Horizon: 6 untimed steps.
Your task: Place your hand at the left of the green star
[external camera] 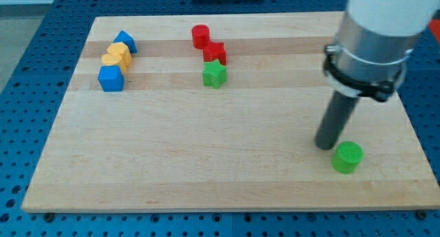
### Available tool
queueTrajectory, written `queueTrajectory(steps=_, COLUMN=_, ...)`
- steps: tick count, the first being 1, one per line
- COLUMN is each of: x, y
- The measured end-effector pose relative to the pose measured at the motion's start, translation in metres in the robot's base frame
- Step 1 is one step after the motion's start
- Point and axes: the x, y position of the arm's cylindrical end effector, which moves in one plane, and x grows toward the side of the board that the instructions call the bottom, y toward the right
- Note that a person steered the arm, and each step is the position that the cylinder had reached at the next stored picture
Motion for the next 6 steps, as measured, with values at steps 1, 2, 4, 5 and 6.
queueTrajectory(steps=1, x=0.008, y=-0.043)
queueTrajectory(steps=2, x=0.009, y=-0.086)
queueTrajectory(steps=4, x=-0.111, y=-0.223)
queueTrajectory(steps=5, x=-0.137, y=-0.205)
queueTrajectory(steps=6, x=-0.137, y=-0.13)
